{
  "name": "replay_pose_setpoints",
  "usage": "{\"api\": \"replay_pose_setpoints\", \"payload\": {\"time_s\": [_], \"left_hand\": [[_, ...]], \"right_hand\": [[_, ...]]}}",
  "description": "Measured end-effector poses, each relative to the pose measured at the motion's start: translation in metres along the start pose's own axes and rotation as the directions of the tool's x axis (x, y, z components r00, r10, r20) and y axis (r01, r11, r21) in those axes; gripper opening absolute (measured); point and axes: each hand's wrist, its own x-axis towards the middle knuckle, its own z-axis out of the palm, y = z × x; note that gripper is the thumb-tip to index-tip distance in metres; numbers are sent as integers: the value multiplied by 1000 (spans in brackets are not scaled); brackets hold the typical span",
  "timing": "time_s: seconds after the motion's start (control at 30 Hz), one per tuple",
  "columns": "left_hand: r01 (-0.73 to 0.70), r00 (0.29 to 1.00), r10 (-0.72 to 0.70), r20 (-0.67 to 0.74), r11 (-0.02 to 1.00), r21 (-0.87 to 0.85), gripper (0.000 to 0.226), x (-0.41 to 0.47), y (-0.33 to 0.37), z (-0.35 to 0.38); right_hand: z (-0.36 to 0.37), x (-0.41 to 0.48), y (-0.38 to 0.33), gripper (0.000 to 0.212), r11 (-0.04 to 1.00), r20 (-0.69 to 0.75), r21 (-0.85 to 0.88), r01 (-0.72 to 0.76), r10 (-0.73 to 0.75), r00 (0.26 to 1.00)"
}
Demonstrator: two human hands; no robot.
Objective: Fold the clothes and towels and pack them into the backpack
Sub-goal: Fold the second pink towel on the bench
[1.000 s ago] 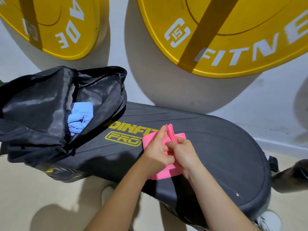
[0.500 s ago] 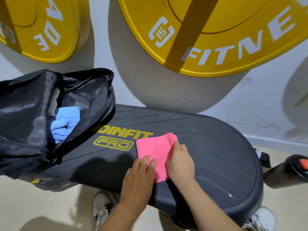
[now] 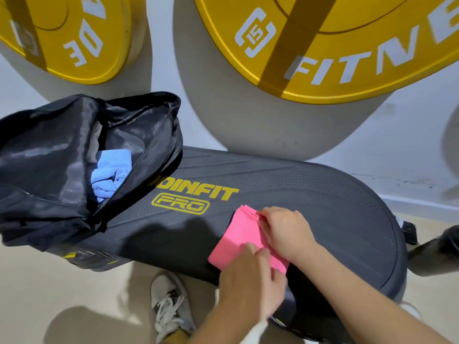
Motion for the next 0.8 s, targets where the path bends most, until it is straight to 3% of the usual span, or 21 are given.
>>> {"api": "replay_pose_setpoints", "payload": {"time_s": [0.1,0.17,0.3,0.47,0.57,0.67,0.73,0.8], "left_hand": [[-108,978,104,-178,994,-10,39,36,-39,3],[-89,978,87,-188,996,-2,44,59,-56,11],[-193,967,205,-153,977,91,46,71,-60,25],[-218,960,249,-127,952,217,52,58,-49,36],[-203,967,233,-98,947,247,60,54,-48,42],[-181,977,202,-65,954,238,63,58,-48,43],[-179,979,196,-55,957,229,63,60,-49,45],[-185,977,204,-61,957,224,61,58,-51,47]], "right_hand": [[10,-7,-1,23,989,-105,-49,-138,132,986],[20,-11,-7,19,978,-184,-83,-189,171,968],[33,-8,-3,26,969,-358,-95,-229,182,916],[39,-1,3,7,971,-251,-60,-232,211,945],[37,-1,2,8,966,-158,6,-259,256,954],[31,-7,-2,13,960,-247,-21,-279,265,932],[23,-18,-9,19,972,-348,-70,-225,188,918],[22,-30,-11,30,987,-317,-117,-110,68,946]]}}
